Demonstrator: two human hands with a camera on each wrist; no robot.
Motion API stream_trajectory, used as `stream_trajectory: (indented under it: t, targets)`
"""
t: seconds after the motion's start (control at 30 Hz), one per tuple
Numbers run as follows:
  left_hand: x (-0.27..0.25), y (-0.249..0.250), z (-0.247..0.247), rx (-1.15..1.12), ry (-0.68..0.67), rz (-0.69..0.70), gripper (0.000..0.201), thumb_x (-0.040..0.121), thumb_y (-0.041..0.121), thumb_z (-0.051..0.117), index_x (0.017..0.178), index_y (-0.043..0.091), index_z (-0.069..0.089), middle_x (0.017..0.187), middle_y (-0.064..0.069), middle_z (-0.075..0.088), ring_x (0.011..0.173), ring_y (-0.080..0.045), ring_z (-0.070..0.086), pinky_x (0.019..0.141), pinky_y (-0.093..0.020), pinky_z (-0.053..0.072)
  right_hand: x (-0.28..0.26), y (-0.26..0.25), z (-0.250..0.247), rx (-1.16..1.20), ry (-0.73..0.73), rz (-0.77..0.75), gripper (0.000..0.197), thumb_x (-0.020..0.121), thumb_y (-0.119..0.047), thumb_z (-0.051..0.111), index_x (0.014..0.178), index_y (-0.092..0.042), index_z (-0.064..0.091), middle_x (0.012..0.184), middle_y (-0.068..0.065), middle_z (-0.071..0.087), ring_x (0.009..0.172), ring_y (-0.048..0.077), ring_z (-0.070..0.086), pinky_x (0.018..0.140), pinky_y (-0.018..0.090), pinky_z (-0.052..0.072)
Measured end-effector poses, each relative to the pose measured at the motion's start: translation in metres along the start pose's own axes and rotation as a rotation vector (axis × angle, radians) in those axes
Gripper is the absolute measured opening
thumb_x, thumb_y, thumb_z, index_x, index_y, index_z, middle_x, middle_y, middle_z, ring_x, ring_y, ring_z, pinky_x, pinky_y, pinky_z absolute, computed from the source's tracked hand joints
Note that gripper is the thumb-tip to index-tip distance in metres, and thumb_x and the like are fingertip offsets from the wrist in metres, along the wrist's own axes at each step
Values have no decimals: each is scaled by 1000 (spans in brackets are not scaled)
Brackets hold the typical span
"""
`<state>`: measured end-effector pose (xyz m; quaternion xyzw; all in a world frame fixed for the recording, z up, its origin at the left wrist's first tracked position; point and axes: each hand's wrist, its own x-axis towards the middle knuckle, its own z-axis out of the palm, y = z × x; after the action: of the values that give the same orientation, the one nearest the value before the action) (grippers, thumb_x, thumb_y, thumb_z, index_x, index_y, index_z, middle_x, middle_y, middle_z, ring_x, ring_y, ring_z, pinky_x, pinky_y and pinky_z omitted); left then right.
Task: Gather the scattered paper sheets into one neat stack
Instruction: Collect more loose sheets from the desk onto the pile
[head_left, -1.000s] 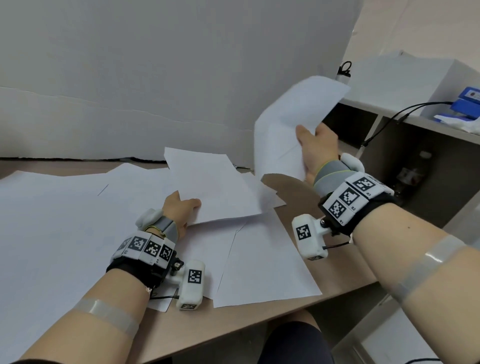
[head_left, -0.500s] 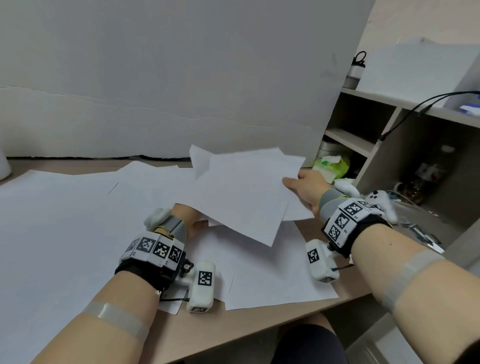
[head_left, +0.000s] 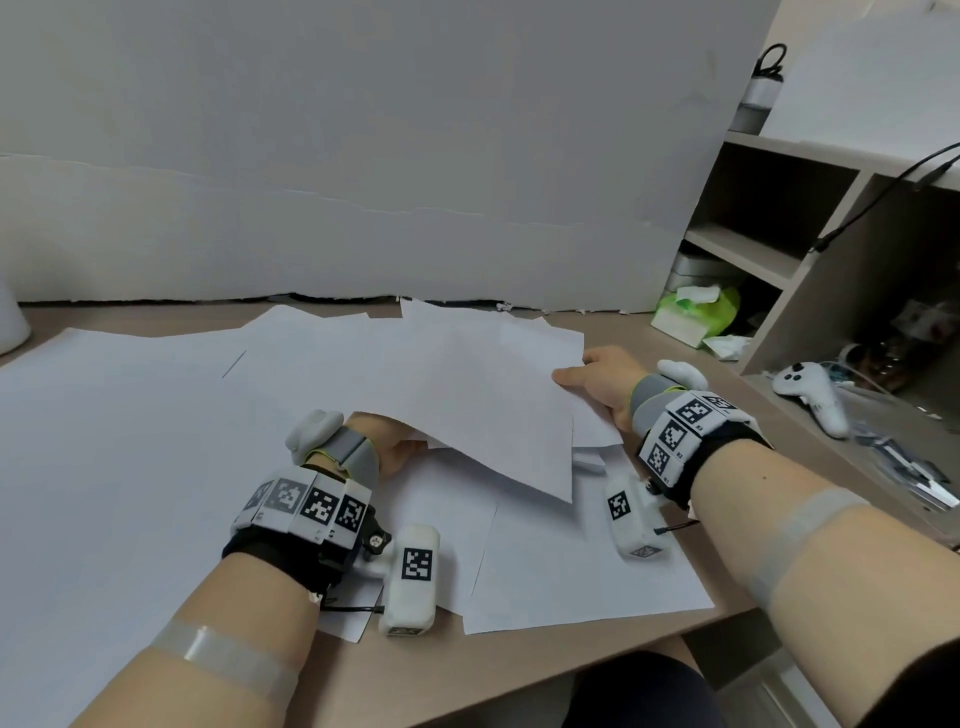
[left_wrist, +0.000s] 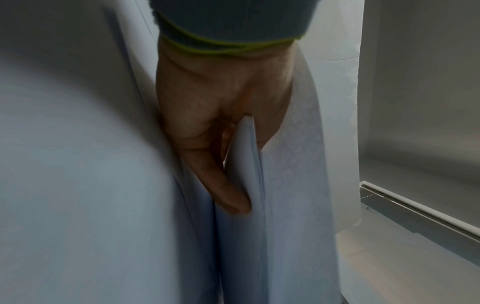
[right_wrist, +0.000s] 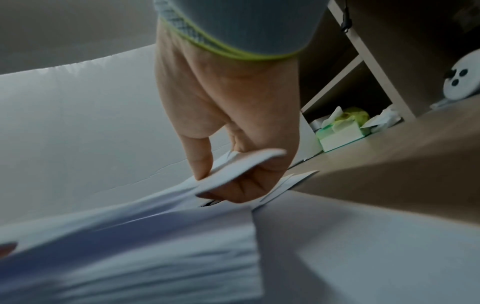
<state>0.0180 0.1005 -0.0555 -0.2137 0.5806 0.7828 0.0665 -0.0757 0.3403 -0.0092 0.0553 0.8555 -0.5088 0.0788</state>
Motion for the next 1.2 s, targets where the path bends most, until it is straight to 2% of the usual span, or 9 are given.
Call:
stream_trajectory:
  t: [0.13,0.23,0.3,0.43,0.63,0.8,1.0,1.1,1.2]
  targets:
    - [-7,4,5,15,-13,118,44,95,-20,24,64,9,36,46,-6,39,43,-18,38,40,-18,39,6,6,-3,83,24,63,40,77,-6,79,113,1,65,105,18,72,92,37,71,87,53,57]
    - [-6,7,6,85,7,192,35,94,-15,30,69,5,43,48,-8,38,43,-18,33,44,-19,34,1,6,-10,59,69,94,25,80,1,73,102,1,62,101,18,70,82,30,66,77,40,55]
    - [-14,13,9,24,-37,203,21,95,-6,46,86,5,61,71,-18,58,59,-28,56,51,-24,50,1,6,-18,50,109,113,15,80,4,70,93,0,62,97,19,68,80,31,63,68,39,50]
    - [-18,15,10,-28,-98,213,31,94,-2,52,116,11,70,108,-16,75,98,-36,72,82,-50,61,3,3,-37,-2,228,130,34,80,2,66,114,5,61,112,20,67,91,32,64,80,43,54]
    - [-22,18,11,-83,-98,185,26,100,10,53,124,9,63,114,-14,68,96,-30,66,63,-42,63,5,3,-46,-46,393,66,33,87,0,56,119,-3,64,113,16,69,98,36,67,90,46,56]
    - [-24,16,11,-52,-113,193,27,98,25,62,122,12,66,119,-11,73,106,-30,70,87,-54,58,-1,0,-29,58,364,-24,31,85,4,60,113,-8,59,99,12,65,93,31,63,83,40,56]
    - [-20,17,6,-26,-69,249,34,94,-2,57,126,11,63,114,-12,73,98,-31,71,85,-51,59,0,-3,-18,2,304,25,14,70,-10,65,84,-6,62,79,13,60,71,28,56,65,33,45]
    - [-19,20,3,-86,9,314,34,94,-1,58,121,17,64,107,-6,74,85,-23,72,74,-46,60,3,5,-21,-95,301,117,45,72,-24,69,110,-3,59,96,18,64,91,34,62,84,40,53]
    - [-14,20,-1,-140,103,401,35,90,1,59,118,20,67,108,-5,75,84,-24,71,71,-43,58,0,8,-21,-224,281,159,46,78,-29,71,113,-3,59,101,15,64,102,36,62,96,47,51]
